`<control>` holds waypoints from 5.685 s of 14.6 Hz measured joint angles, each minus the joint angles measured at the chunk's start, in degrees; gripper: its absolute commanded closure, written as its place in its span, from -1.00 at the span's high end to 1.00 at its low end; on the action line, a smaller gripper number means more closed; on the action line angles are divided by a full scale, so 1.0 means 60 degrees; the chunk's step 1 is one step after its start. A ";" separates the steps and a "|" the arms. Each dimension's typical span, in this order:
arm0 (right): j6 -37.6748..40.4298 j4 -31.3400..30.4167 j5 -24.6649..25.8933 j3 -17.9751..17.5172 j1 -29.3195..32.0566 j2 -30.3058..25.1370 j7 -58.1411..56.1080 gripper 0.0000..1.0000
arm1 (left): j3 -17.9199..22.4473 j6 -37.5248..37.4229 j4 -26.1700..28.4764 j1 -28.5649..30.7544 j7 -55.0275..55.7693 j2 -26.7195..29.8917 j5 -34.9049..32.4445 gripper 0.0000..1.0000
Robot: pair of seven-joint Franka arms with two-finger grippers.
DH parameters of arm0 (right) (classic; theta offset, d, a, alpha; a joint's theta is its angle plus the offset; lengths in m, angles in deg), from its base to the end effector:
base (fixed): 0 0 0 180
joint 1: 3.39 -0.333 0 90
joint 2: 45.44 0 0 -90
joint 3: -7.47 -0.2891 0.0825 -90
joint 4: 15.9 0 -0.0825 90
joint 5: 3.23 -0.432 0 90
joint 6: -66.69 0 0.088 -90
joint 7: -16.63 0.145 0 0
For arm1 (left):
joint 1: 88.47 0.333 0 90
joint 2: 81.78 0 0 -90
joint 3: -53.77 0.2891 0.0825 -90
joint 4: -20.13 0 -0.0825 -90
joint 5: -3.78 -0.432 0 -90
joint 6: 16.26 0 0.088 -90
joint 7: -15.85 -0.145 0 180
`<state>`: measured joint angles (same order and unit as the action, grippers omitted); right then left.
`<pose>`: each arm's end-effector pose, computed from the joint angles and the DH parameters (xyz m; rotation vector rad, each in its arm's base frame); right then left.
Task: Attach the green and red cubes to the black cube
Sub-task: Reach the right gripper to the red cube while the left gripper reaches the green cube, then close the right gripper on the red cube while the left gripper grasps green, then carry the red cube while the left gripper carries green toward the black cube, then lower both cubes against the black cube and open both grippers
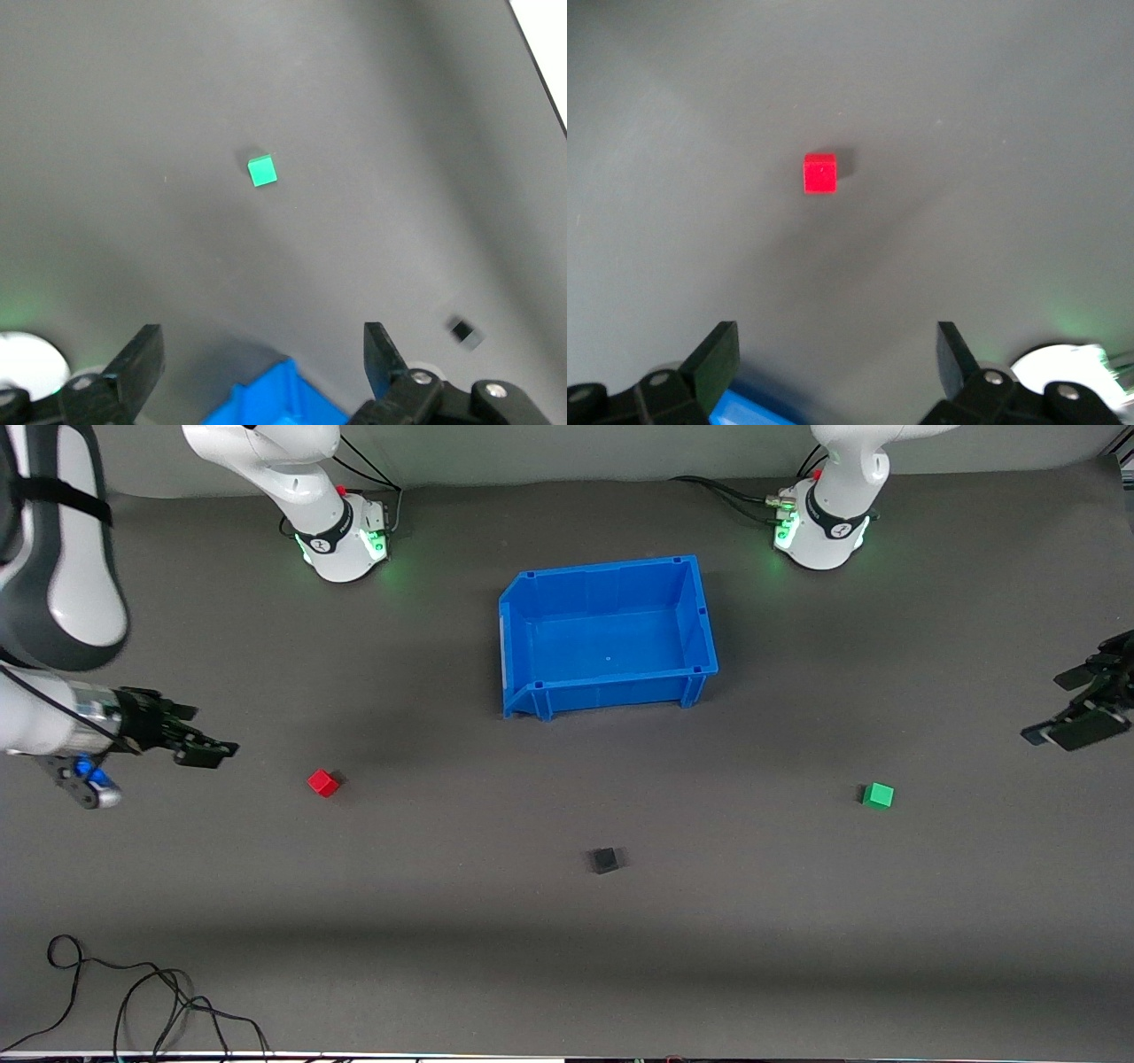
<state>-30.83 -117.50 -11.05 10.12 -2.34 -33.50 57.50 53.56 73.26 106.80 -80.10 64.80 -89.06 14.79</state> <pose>0.6145 -0.0210 0.3393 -2.8267 1.2205 0.4704 0.6294 0.0622 0.5132 2.6140 1.4325 -0.2084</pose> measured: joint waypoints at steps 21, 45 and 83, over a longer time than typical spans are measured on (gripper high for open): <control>-0.7386 -0.2924 0.1767 0.0075 -0.0832 0.2610 0.0930 0.66 | -0.0187 0.4452 0.3214 0.1166 -0.0631 -0.3542 0.3060 1.00; -0.5042 0.0716 0.0346 -0.0126 -0.3382 0.3427 0.6556 -0.66 | -0.0388 0.5690 0.2444 0.0966 -0.0737 -0.4786 0.3705 -0.55; -0.7623 0.7395 -0.1153 -0.0020 -0.5909 0.9042 1.1311 0.99 | -0.0895 1.0419 -0.0450 -0.5570 0.7743 -0.7213 0.4618 -0.54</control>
<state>-76.57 -73.13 -17.97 10.00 -37.79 20.76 125.37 48.18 135.77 104.10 -113.52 111.25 -132.34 42.49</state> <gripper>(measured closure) 0.013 0.634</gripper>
